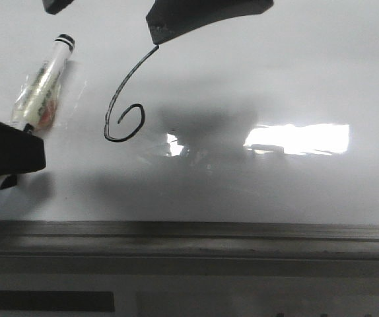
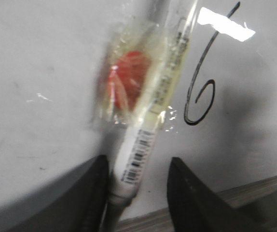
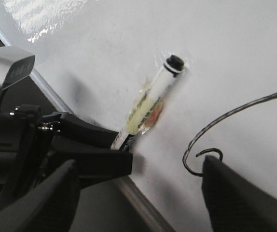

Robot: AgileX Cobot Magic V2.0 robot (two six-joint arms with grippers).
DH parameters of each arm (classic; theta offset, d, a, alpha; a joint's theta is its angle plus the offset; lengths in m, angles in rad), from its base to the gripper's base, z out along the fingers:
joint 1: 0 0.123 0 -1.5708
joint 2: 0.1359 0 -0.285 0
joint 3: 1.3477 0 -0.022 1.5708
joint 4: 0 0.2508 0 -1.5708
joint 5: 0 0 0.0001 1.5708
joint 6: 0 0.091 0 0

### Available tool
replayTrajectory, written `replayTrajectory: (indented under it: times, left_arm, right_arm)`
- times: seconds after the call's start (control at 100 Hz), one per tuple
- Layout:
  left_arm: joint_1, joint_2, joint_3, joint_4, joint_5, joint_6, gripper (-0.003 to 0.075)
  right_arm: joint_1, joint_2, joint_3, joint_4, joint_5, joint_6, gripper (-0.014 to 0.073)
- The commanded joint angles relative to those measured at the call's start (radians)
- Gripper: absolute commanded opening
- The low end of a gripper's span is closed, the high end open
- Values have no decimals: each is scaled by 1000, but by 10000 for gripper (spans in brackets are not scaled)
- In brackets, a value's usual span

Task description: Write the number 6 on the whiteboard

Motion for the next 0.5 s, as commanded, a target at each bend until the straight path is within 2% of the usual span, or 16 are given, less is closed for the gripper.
replayTrajectory:
  times: [0.0, 0.49]
  left_arm:
    - [-2, -1, -27, -1, -52, -9, 424]
    - [-2, -3, -27, 44, -60, 33, 434]
  right_arm:
    - [-7, -32, -39, 2, -60, -12, 470]
    - [-7, -32, -39, 2, -64, -12, 469]
